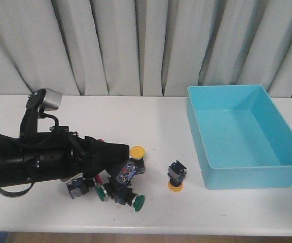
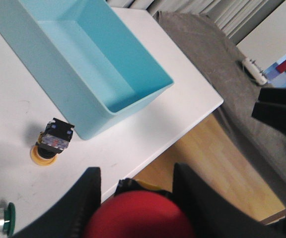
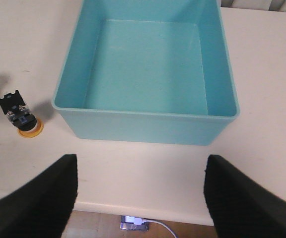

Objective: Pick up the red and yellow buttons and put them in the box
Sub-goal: 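Carry the red button with the left gripper toward the table center, then grasp the red button's body with the right gripper from the left gripper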

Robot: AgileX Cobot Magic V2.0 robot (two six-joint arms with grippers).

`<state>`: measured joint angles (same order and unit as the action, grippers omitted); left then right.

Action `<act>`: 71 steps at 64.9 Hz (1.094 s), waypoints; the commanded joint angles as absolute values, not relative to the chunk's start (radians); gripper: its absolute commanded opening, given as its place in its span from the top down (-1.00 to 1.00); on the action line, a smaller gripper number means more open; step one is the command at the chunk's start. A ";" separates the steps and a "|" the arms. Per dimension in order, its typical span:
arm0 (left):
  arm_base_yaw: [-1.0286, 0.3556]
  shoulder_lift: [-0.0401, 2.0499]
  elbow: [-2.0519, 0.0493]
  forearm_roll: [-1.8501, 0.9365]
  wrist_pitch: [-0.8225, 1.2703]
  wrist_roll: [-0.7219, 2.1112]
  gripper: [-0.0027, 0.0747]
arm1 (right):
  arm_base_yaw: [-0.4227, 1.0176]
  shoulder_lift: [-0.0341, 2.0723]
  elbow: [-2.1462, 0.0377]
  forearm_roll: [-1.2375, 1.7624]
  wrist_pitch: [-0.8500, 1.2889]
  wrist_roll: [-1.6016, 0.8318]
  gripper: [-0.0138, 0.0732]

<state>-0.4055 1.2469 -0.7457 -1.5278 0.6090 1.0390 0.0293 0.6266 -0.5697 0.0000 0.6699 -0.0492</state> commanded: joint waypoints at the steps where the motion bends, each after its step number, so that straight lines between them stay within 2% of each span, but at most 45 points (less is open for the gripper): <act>1: -0.409 1.220 -0.772 -1.636 0.630 1.047 0.30 | 0.022 0.636 -0.602 0.000 0.596 -0.049 -0.53; 9: -0.409 1.220 -0.772 -1.700 0.630 1.047 0.30 | 0.026 0.636 -0.602 0.017 0.594 -0.137 -0.53; 18: -0.409 1.220 -0.772 -1.736 0.630 1.047 0.30 | 0.043 0.682 -0.602 0.237 0.594 -0.516 -0.53; 27: -0.409 1.220 -0.772 -1.735 0.635 1.047 0.30 | 0.165 0.780 -0.602 0.524 0.590 -0.959 -0.53; 34: -0.409 1.220 -0.772 -1.736 0.642 1.047 0.30 | 0.281 0.888 -0.604 0.629 0.504 -1.125 -0.50; 52: -0.409 1.220 -0.772 -1.736 0.649 1.047 0.30 | 0.583 1.178 -0.762 0.636 0.338 -1.197 -0.52; 71: -0.409 1.220 -0.772 -1.736 0.650 1.047 0.30 | 0.744 1.316 -0.929 0.637 0.263 -1.199 -0.55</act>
